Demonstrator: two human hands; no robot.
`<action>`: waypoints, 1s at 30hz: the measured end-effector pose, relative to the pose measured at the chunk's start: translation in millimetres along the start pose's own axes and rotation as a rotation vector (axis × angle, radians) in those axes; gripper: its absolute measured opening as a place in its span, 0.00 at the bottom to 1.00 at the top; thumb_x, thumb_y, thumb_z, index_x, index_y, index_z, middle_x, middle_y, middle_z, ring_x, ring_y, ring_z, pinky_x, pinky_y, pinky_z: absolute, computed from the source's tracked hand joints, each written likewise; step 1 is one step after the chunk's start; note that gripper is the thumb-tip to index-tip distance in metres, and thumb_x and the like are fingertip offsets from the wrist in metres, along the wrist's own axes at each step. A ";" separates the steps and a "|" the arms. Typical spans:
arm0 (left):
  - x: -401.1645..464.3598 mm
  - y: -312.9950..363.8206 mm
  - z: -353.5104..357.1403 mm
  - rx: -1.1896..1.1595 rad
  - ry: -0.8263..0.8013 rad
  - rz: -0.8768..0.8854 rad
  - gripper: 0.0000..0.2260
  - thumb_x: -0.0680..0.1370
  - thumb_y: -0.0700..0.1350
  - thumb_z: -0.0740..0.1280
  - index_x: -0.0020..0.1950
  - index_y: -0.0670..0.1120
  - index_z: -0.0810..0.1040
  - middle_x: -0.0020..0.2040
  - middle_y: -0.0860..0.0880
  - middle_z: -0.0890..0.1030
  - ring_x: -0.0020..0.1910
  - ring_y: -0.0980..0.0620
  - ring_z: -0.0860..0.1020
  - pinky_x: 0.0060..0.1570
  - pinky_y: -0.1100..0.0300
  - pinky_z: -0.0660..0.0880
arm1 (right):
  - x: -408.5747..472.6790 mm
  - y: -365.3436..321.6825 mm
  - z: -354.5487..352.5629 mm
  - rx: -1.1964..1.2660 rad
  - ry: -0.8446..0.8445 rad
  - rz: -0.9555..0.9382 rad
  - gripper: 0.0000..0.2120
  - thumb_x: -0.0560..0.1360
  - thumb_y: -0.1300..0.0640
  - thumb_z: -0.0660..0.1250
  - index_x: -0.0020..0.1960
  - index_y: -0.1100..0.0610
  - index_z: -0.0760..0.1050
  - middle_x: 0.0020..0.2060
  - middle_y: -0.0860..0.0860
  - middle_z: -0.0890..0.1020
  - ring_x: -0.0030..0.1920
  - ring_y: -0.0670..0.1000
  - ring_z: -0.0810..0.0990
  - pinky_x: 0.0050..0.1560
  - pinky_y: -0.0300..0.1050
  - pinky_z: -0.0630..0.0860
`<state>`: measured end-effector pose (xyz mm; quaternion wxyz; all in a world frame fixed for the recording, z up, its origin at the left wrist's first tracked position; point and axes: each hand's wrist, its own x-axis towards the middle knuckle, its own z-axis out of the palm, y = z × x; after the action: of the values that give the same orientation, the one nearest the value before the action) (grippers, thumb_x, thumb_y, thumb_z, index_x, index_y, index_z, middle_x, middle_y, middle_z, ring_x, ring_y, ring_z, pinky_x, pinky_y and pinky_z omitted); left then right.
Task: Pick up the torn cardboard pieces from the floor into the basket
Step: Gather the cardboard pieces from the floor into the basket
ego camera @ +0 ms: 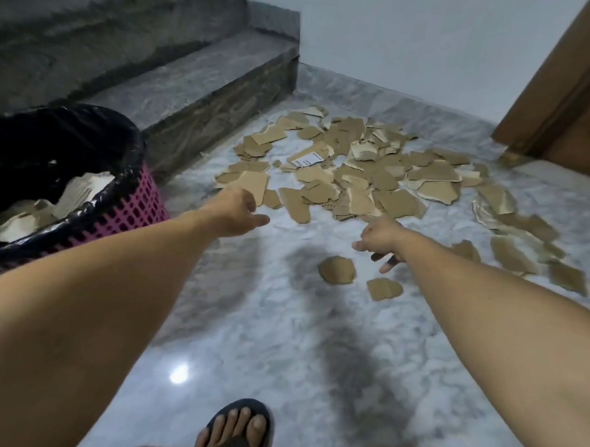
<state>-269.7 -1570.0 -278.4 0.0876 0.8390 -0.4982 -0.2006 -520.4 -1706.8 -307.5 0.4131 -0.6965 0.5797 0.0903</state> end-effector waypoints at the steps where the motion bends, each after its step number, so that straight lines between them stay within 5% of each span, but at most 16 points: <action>1: 10.7 -0.1 12.1 0.005 -0.037 -0.011 0.15 0.73 0.57 0.70 0.48 0.45 0.77 0.48 0.46 0.78 0.43 0.48 0.75 0.37 0.58 0.70 | 6.0 8.6 5.0 -0.067 0.006 0.022 0.14 0.75 0.53 0.72 0.50 0.63 0.74 0.48 0.57 0.76 0.45 0.55 0.81 0.32 0.49 0.80; 3: 27.9 -1.9 34.5 0.025 -0.091 -0.030 0.19 0.73 0.58 0.70 0.56 0.45 0.78 0.52 0.47 0.78 0.47 0.49 0.74 0.44 0.59 0.71 | 16.7 24.7 18.3 -0.244 0.029 0.069 0.13 0.74 0.53 0.72 0.46 0.62 0.73 0.46 0.58 0.77 0.46 0.57 0.80 0.33 0.45 0.75; 7: 57.2 10.0 87.1 0.153 -0.191 0.081 0.23 0.74 0.56 0.70 0.66 0.48 0.74 0.61 0.47 0.77 0.57 0.47 0.76 0.54 0.56 0.75 | 43.2 63.6 50.7 -0.400 0.088 0.111 0.19 0.77 0.59 0.64 0.68 0.57 0.69 0.67 0.60 0.68 0.63 0.61 0.73 0.57 0.50 0.75; 9: 67.7 28.6 117.0 0.162 -0.240 0.183 0.25 0.74 0.54 0.70 0.69 0.49 0.70 0.64 0.47 0.75 0.62 0.46 0.74 0.59 0.53 0.74 | 54.8 82.8 60.9 -0.455 0.102 0.084 0.18 0.80 0.58 0.61 0.69 0.55 0.67 0.69 0.59 0.63 0.66 0.63 0.68 0.62 0.53 0.72; 15: 92.2 86.6 187.8 0.265 -0.405 0.521 0.28 0.74 0.53 0.65 0.73 0.51 0.65 0.69 0.44 0.66 0.68 0.43 0.64 0.64 0.47 0.68 | 75.9 111.9 57.5 -0.663 0.099 -0.003 0.18 0.72 0.61 0.68 0.61 0.56 0.68 0.59 0.57 0.74 0.61 0.59 0.73 0.55 0.50 0.72; 19: 108.1 95.9 208.1 0.419 -0.378 0.666 0.33 0.71 0.49 0.73 0.72 0.51 0.62 0.66 0.44 0.65 0.64 0.43 0.65 0.58 0.50 0.69 | 89.1 107.3 36.4 -0.576 0.100 0.072 0.13 0.75 0.61 0.67 0.59 0.57 0.72 0.55 0.57 0.78 0.54 0.59 0.78 0.50 0.48 0.75; 22: 124.8 102.0 202.6 0.293 -0.503 0.602 0.28 0.72 0.46 0.72 0.68 0.45 0.65 0.62 0.43 0.72 0.59 0.43 0.73 0.51 0.53 0.72 | 97.8 93.3 18.2 -0.436 0.135 0.113 0.08 0.76 0.61 0.64 0.55 0.57 0.78 0.54 0.57 0.80 0.50 0.58 0.79 0.43 0.46 0.74; 25: 144.1 99.3 189.1 0.120 -0.514 0.485 0.18 0.77 0.46 0.64 0.63 0.41 0.65 0.56 0.39 0.77 0.54 0.39 0.76 0.46 0.51 0.72 | 109.5 72.3 0.2 -0.343 0.155 0.109 0.09 0.79 0.60 0.60 0.59 0.59 0.72 0.59 0.59 0.78 0.48 0.57 0.74 0.43 0.45 0.68; 30: 177.8 78.6 137.9 0.038 -0.404 0.419 0.21 0.77 0.46 0.67 0.65 0.39 0.65 0.56 0.38 0.77 0.54 0.40 0.77 0.42 0.56 0.68 | 134.0 22.8 -21.7 -0.267 0.130 0.096 0.19 0.80 0.60 0.59 0.69 0.64 0.65 0.63 0.60 0.74 0.54 0.58 0.75 0.42 0.45 0.69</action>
<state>-315.8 -1756.0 -420.2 0.0105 0.6625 -0.6715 -0.3318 -506.4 -1819.4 -385.3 0.2736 -0.7211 0.6208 0.1409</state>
